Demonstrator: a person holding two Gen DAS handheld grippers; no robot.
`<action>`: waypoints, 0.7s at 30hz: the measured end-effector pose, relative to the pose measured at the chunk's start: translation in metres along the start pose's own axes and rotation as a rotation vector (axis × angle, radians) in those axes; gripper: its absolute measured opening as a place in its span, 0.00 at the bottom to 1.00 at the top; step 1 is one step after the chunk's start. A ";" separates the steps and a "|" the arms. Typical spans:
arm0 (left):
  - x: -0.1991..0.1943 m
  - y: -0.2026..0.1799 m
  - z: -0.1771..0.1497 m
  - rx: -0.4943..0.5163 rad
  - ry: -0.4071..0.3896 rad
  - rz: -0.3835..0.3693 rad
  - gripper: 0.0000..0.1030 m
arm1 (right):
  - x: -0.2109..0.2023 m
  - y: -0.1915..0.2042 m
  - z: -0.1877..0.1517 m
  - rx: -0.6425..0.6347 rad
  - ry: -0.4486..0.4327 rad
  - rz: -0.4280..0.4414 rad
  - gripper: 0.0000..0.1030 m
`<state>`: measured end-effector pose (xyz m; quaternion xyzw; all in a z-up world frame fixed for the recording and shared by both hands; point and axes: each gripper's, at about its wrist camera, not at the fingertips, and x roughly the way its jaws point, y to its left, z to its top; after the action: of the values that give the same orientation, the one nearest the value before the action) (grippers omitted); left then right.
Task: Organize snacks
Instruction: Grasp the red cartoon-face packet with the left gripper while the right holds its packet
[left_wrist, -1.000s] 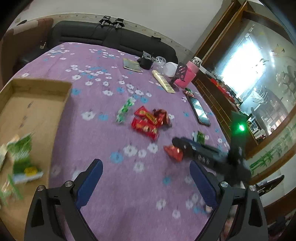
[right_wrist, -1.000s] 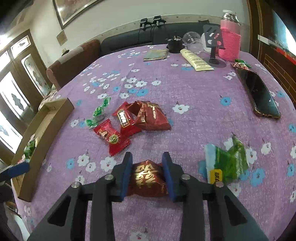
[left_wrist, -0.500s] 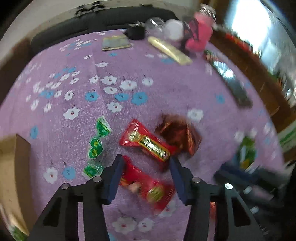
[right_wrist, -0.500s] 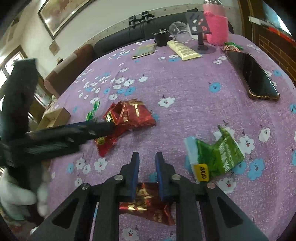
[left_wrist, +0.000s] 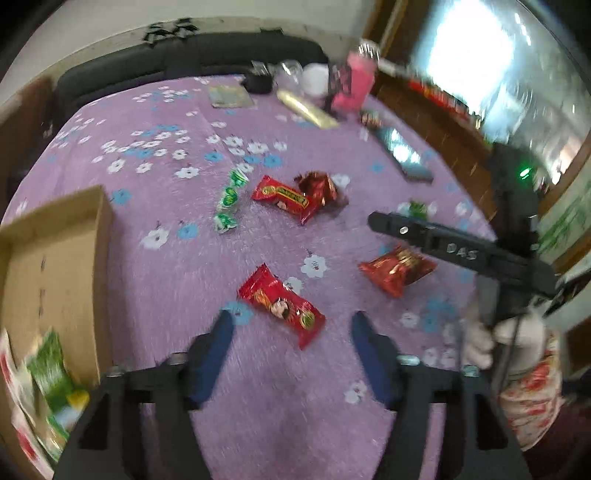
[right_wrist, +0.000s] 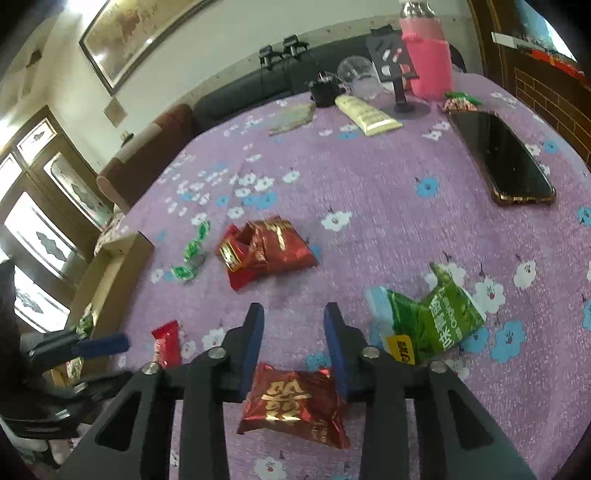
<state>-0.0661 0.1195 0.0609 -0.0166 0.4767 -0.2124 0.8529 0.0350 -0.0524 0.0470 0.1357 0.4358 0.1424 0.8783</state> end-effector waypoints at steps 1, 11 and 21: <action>0.000 -0.001 -0.003 -0.008 -0.010 -0.005 0.72 | 0.000 0.001 0.000 -0.004 -0.004 0.002 0.39; 0.011 0.011 -0.031 -0.166 -0.010 -0.094 0.71 | -0.001 0.015 -0.018 -0.071 0.052 -0.063 0.53; 0.014 0.014 -0.039 -0.165 -0.010 -0.119 0.80 | -0.044 0.027 -0.063 -0.150 0.212 0.056 0.57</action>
<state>-0.0869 0.1335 0.0253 -0.1160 0.4866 -0.2229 0.8367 -0.0451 -0.0363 0.0521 0.0657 0.5105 0.2127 0.8306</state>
